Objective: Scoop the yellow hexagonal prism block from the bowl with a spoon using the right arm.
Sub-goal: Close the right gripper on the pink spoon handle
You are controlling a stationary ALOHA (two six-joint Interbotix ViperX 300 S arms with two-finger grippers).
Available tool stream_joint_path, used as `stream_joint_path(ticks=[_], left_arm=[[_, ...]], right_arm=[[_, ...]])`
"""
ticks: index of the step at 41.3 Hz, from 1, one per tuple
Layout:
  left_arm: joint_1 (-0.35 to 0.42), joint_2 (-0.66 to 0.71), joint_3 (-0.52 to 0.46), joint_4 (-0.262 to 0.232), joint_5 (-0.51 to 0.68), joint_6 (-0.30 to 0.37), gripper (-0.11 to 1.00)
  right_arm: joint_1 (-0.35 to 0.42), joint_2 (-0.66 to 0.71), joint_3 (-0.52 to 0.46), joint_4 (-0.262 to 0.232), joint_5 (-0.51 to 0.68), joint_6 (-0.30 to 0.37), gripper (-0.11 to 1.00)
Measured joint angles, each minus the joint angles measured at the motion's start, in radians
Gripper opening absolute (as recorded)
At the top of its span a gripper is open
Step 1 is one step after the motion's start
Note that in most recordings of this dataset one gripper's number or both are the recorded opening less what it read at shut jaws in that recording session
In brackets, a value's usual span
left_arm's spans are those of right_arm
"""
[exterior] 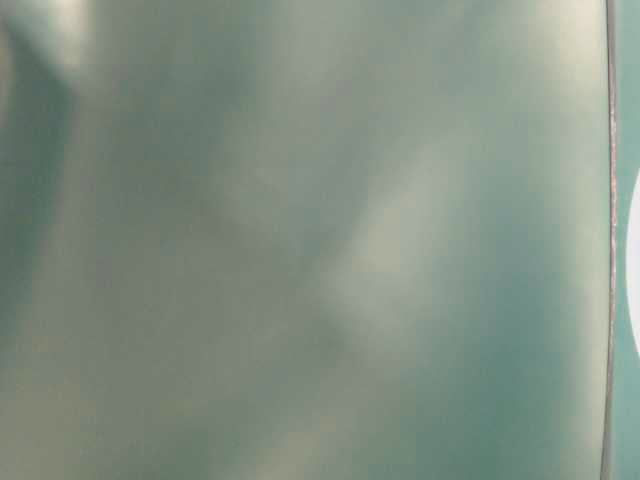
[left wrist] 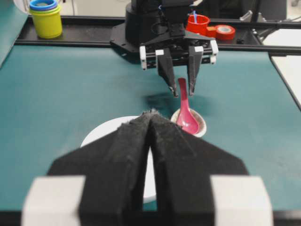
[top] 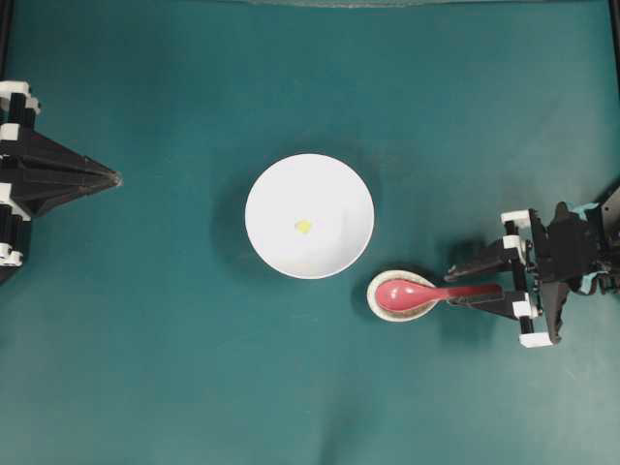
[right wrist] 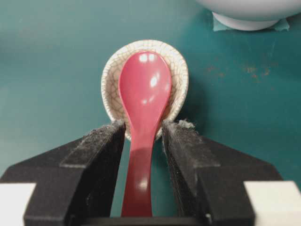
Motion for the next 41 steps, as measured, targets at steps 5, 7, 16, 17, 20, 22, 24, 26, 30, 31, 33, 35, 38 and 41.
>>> stream_joint_path(ticks=[5,7,16,17,20,22,24,26,30,31,33,35,38,41], left_arm=[[-0.002,0.002,0.002,0.000,0.000,0.002,-0.01],[0.000,0.002,0.002,0.000,0.000,0.000,-0.01],[0.000,0.002,0.005,0.000,0.000,0.000,-0.01],[-0.002,0.002,0.005,0.000,0.000,0.002,-0.01],[-0.002,0.002,0.005,0.000,0.000,0.000,-0.01],[-0.002,0.002,0.005,0.000,0.000,0.000,-0.01],[-0.002,0.002,0.005,0.000,0.000,0.000,-0.01],[0.000,0.002,0.005,0.000,0.000,0.002,-0.01],[0.000,0.002,0.005,-0.002,0.000,0.000,-0.01],[-0.002,0.002,0.005,0.000,0.000,0.000,-0.01],[-0.002,0.002,0.005,0.000,0.000,0.002,-0.01],[0.000,0.002,0.005,0.000,0.000,0.000,-0.01],[0.000,0.002,0.005,0.000,0.000,0.000,-0.01],[-0.002,0.002,0.005,0.000,0.000,0.002,-0.01]], right_arm=[[0.005,0.008,0.000,0.000,0.000,0.000,0.45],[0.005,0.011,-0.002,-0.002,0.000,0.003,0.45],[0.006,0.038,-0.003,0.000,-0.002,0.026,0.45],[0.006,0.041,-0.003,0.000,-0.002,0.028,0.45],[0.008,0.051,-0.005,0.000,0.000,0.029,0.45],[0.009,0.057,-0.008,0.000,0.000,0.029,0.45],[0.009,0.061,-0.009,0.000,0.000,0.029,0.45],[0.011,0.064,-0.009,0.000,0.000,0.029,0.45],[0.011,0.064,-0.009,0.000,0.000,0.029,0.45],[0.011,0.064,-0.009,0.000,0.000,0.029,0.45],[0.011,0.064,-0.009,-0.002,-0.002,0.029,0.45],[0.011,0.064,-0.009,0.000,0.000,0.029,0.45],[0.011,0.064,-0.008,-0.002,-0.002,0.029,0.45],[0.011,0.064,-0.008,0.000,-0.002,0.029,0.45]])
